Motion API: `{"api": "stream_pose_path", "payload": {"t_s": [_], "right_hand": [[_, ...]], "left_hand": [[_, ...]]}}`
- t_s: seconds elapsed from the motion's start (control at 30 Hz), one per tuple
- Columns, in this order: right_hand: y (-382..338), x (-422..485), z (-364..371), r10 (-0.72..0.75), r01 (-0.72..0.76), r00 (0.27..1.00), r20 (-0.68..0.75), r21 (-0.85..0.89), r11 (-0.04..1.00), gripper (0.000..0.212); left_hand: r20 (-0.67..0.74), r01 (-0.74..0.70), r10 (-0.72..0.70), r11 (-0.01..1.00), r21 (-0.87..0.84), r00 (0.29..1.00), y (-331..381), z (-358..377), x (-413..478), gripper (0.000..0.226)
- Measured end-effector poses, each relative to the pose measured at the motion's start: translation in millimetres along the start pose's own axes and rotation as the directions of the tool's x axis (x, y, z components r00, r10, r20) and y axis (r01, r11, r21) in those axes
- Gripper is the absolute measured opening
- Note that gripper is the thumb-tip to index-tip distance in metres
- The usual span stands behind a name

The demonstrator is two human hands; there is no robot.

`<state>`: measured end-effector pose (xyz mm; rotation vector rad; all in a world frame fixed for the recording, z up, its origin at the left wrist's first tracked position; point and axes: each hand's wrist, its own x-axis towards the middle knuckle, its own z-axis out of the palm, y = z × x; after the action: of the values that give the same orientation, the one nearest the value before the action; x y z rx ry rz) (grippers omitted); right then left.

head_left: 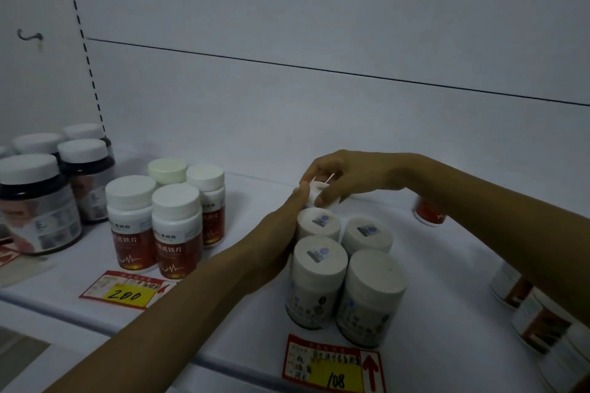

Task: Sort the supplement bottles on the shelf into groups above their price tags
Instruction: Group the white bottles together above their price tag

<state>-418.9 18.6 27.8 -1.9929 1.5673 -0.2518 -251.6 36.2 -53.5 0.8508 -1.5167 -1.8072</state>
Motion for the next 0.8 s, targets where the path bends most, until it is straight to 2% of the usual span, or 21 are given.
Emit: {"api": "stream_pose_path", "payload": {"t_s": [0.23,0.47,0.5,0.57,0.63,0.7,0.8], "right_hand": [[-8.5,-11.6,1.1,-0.013,0.012,0.998,0.064,0.012,1.000,0.028],[-17.9,-21.1,1.9,0.034,-0.034,0.998,0.048,0.014,0.999,0.041],[-18.0,-22.3,0.4,0.036,-0.036,0.999,0.014,0.004,0.999,0.041],[-16.1,-28.3,-6.7,0.025,-0.027,0.995,-0.092,-0.021,0.999,0.037],[-10.5,-40.2,-19.9,0.026,-0.041,0.981,-0.195,-0.072,0.997,0.030],[1.2,-54.3,-34.3,0.059,-0.110,0.953,-0.297,-0.161,0.981,0.027],[30.7,-71.7,-53.4,0.106,-0.280,0.881,-0.461,-0.328,0.902,0.029]], "left_hand": [[0.096,-0.019,0.014,0.998,0.057,0.995,0.8,5.1,-13.0,0.035],[0.038,0.040,-0.042,0.998,0.048,0.998,7.2,5.7,-21.4,0.046],[0.026,0.050,-0.052,0.996,0.068,0.998,10.8,6.3,-22.7,0.050],[-0.099,0.049,-0.033,0.986,0.157,0.995,19.4,6.2,-21.8,0.060],[-0.216,0.008,0.053,0.962,0.273,0.975,32.9,8.1,-21.4,0.064],[-0.243,-0.043,0.141,0.928,0.370,0.960,48.2,13.3,-22.0,0.063],[-0.199,-0.118,0.238,0.871,0.477,0.951,72.8,27.5,-22.0,0.061]]}}
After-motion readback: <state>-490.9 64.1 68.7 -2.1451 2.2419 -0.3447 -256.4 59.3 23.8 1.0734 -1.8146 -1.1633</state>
